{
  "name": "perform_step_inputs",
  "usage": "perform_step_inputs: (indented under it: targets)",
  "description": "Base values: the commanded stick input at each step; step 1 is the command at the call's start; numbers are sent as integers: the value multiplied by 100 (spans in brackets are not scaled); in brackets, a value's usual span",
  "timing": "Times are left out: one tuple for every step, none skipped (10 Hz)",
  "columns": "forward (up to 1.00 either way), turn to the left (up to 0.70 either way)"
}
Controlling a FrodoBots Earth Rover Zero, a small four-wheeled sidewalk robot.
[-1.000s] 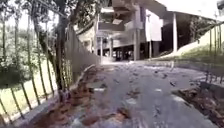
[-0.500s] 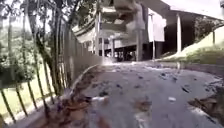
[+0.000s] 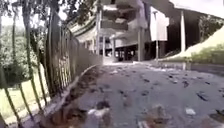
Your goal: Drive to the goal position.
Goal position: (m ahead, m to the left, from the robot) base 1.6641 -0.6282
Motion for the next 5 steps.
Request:
perform_step_inputs:
  targets:
    - [70, 20]
    - [70, 35]
    - [70, 22]
    - [70, 0]
    - [70, 0]
